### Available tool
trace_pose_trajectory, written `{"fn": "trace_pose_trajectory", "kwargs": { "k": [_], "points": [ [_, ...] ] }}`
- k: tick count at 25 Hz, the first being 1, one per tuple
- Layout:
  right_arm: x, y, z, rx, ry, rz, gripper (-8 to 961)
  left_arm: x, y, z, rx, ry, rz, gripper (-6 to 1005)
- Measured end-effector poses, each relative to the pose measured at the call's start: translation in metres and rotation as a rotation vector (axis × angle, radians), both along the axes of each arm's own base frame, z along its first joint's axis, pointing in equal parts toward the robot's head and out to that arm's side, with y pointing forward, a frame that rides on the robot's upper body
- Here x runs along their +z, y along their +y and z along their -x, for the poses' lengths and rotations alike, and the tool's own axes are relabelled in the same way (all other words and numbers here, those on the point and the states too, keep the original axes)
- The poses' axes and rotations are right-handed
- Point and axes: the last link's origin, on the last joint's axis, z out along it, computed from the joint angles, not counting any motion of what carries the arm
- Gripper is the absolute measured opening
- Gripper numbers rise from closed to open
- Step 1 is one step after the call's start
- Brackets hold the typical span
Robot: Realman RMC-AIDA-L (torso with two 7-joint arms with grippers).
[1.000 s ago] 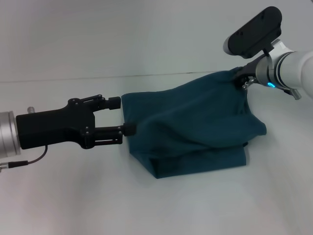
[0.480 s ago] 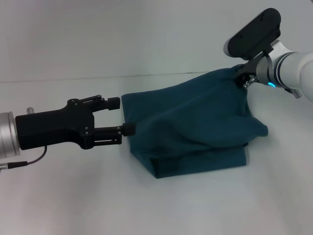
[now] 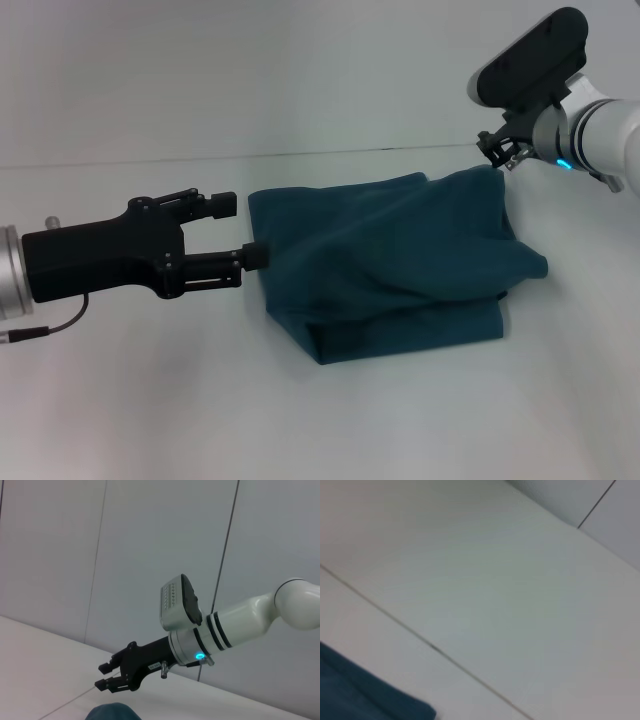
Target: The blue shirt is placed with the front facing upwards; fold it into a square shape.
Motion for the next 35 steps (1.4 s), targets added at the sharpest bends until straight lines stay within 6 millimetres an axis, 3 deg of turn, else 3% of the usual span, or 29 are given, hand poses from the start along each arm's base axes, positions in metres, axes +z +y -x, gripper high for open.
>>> {"fn": "trace_pose_trajectory", "kwargs": {
  "k": [10, 18, 25, 35],
  "points": [
    [0.012, 0.001, 0.033, 0.071, 0.069, -0.047, 633, 0.008, 0.001, 0.006, 0.038, -0.02, -0.024, 861],
    [0.019, -0.016, 0.062, 0.131, 0.12, -0.039, 777, 0.011, 0.001, 0.009, 0.055, -0.032, -0.041, 861],
    [0.026, -0.027, 0.074, 0.129, 0.284, 0.016, 814, 0.012, 0.001, 0.011, 0.065, -0.046, -0.055, 861],
    [0.035, -0.047, 0.06, 0.124, 0.447, 0.156, 833, 0.009, 0.0, 0.012, 0.071, -0.054, -0.051, 861]
  ]
}}
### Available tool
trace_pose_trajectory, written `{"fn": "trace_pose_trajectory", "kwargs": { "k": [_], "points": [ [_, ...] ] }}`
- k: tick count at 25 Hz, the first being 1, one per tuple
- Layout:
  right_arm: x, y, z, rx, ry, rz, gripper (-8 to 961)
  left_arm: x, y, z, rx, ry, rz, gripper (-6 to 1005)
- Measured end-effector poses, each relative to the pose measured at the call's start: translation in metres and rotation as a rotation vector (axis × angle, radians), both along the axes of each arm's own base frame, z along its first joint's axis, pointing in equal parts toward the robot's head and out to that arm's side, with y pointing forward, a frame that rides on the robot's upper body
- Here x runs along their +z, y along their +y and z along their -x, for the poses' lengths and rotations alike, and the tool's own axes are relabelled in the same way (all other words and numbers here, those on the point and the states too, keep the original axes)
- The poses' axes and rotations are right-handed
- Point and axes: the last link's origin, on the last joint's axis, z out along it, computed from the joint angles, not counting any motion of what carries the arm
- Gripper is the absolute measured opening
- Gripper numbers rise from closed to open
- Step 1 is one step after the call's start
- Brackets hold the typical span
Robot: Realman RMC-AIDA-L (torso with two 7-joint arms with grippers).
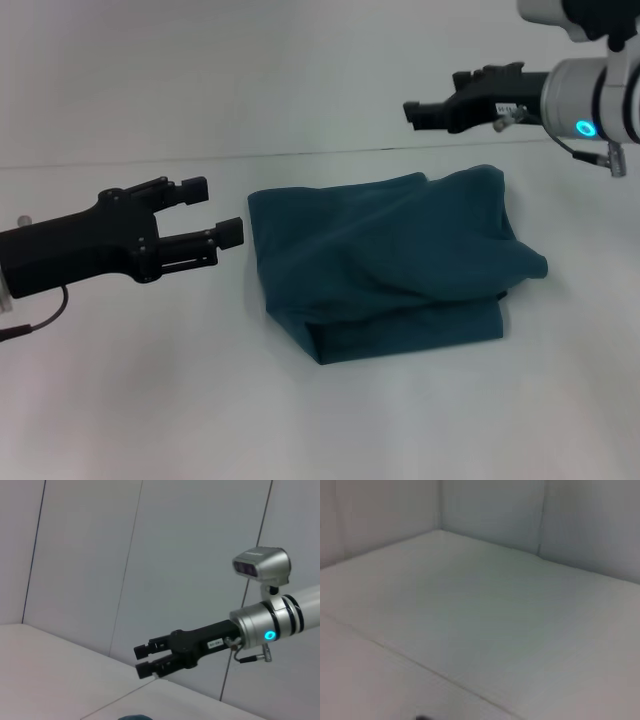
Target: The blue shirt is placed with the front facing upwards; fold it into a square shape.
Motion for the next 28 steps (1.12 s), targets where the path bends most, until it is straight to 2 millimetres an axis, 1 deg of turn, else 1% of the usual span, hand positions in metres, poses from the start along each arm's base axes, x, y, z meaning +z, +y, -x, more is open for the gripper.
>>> {"fn": "trace_pose_trajectory", "kwargs": {
  "k": [5, 8, 11, 13, 17, 22, 26, 28],
  "points": [
    [0.002, -0.019, -0.012, 0.061, 0.043, 0.095, 832, -0.002, -0.002, 0.001, 0.01, -0.006, 0.005, 862],
    [0.007, -0.032, -0.019, 0.093, 0.099, 0.128, 831, -0.003, -0.004, 0.004, 0.019, -0.01, 0.008, 862],
    [0.017, -0.046, -0.027, 0.135, 0.158, 0.159, 830, -0.007, -0.007, 0.005, 0.028, -0.017, 0.013, 862],
    [0.025, -0.058, -0.036, 0.164, 0.182, 0.173, 829, -0.01, -0.01, 0.005, 0.032, -0.02, 0.018, 862],
    [0.041, -0.073, -0.054, 0.172, 0.212, 0.16, 833, -0.02, -0.014, 0.011, 0.065, -0.004, 0.025, 862],
    [0.05, -0.081, -0.07, 0.148, 0.228, 0.13, 833, -0.042, -0.013, 0.017, 0.123, 0.063, 0.047, 862],
    [0.054, -0.083, -0.076, 0.137, 0.236, 0.105, 832, -0.057, -0.008, 0.016, 0.167, 0.101, 0.068, 862],
    [0.052, -0.083, -0.078, 0.134, 0.24, 0.105, 832, -0.069, -0.003, 0.012, 0.193, 0.123, 0.085, 862]
  ]
}}
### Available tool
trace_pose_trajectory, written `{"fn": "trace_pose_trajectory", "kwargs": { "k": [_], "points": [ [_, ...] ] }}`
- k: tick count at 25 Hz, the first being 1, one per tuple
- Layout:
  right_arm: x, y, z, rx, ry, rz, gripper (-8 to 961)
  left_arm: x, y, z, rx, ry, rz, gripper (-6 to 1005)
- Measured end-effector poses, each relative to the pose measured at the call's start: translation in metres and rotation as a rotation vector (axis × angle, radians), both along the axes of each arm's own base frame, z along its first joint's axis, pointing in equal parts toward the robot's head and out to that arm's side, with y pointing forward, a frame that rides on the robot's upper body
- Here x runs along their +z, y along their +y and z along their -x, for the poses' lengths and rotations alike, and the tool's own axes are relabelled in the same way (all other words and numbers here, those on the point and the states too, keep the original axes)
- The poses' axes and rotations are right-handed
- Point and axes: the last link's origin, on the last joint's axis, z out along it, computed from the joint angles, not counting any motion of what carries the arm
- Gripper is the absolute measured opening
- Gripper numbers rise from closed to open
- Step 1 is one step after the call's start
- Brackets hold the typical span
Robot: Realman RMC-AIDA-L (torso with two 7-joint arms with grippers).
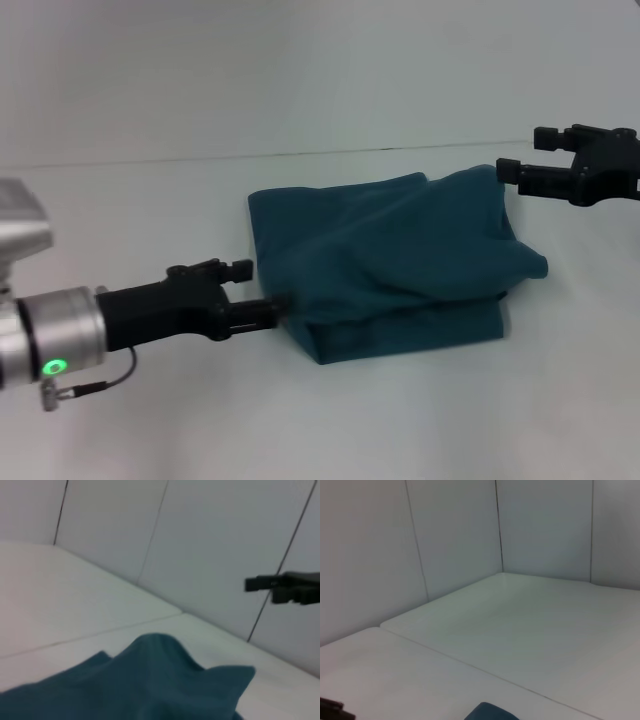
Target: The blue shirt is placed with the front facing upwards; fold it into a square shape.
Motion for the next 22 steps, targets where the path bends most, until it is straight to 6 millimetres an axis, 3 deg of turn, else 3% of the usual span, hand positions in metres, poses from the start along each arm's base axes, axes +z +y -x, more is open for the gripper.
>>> {"fn": "trace_pose_trajectory", "kwargs": {
  "k": [8, 13, 22],
  "points": [
    [-0.005, 0.001, -0.008, -0.008, 0.01, 0.0, 830, -0.034, 0.012, -0.011, 0.111, 0.071, 0.056, 861],
    [-0.002, 0.0, -0.013, -0.015, 0.016, -0.021, 829, -0.043, 0.014, -0.02, 0.158, 0.075, 0.106, 862],
    [-0.009, -0.002, -0.019, 0.004, 0.031, -0.025, 826, -0.05, 0.02, -0.017, 0.293, 0.146, 0.13, 862]
  ]
}}
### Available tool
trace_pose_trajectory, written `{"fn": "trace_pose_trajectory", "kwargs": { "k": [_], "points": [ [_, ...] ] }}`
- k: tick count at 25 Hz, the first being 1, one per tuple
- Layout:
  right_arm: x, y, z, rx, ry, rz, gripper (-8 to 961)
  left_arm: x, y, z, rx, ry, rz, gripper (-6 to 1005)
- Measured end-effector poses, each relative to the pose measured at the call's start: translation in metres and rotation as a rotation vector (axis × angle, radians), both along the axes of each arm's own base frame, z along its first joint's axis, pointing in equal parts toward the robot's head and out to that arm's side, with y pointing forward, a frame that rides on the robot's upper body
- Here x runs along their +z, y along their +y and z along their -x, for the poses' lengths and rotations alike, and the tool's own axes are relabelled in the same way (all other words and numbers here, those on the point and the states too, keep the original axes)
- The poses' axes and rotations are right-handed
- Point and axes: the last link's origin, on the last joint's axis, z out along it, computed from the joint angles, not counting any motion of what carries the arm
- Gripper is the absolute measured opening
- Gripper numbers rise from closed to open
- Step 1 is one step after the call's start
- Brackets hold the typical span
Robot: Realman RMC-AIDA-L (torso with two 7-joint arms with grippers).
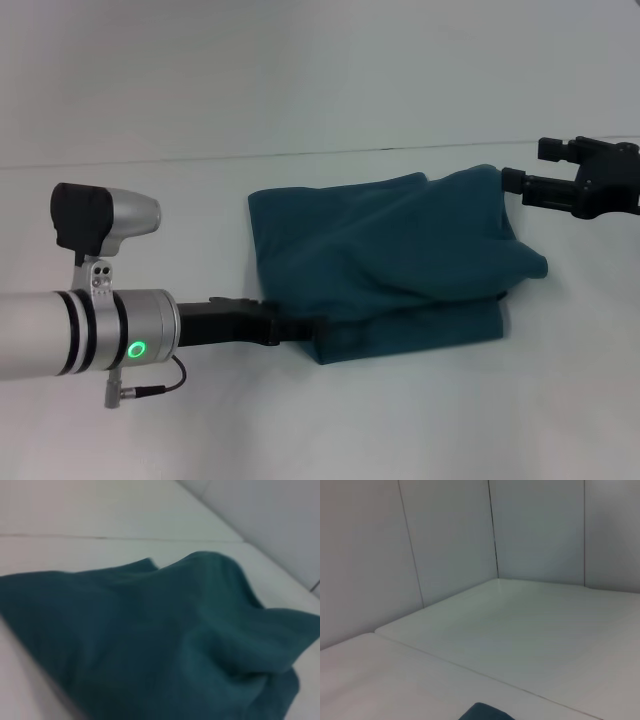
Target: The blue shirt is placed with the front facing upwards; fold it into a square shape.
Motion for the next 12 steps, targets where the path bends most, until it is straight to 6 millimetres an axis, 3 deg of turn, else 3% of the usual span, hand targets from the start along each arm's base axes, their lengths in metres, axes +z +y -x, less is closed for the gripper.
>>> {"fn": "trace_pose_trajectory", "kwargs": {
  "k": [12],
  "points": [
    [-0.003, -0.003, -0.007, -0.006, 0.007, -0.004, 826, -0.011, 0.004, -0.012, -0.021, 0.076, 0.004, 860]
  ]
}}
